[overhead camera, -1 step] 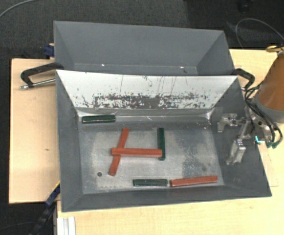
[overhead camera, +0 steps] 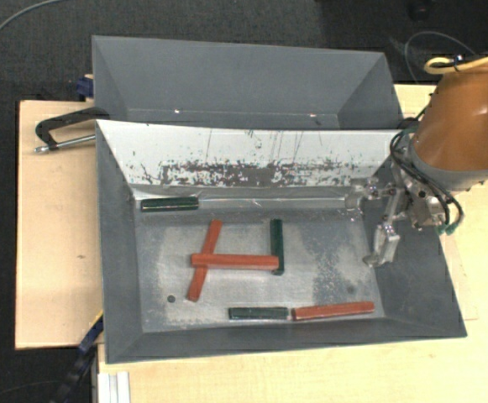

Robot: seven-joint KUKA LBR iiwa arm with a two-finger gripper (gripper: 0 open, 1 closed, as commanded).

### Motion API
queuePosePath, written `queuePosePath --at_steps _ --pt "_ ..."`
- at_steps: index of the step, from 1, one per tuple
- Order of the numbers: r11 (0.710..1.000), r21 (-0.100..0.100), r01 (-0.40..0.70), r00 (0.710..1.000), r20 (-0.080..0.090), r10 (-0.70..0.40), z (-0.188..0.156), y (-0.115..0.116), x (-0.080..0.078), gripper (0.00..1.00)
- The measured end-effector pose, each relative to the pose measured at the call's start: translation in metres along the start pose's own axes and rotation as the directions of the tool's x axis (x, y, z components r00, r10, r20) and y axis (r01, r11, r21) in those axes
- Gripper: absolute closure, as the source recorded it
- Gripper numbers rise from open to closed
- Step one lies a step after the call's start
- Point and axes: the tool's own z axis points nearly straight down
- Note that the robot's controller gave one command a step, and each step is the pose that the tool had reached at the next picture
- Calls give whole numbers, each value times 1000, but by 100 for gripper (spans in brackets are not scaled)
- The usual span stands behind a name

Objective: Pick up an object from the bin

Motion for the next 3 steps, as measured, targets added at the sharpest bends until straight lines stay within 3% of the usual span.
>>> queuePosePath --at_steps 1,2,3 --pt "994 -5 110 994 -6 -110 4 84 -15 0" --pt "978 -6 207 978 -13 -207 106 124 -49 0" --pt "979 -3 203 979 -8 -203 101 121 -50 100"
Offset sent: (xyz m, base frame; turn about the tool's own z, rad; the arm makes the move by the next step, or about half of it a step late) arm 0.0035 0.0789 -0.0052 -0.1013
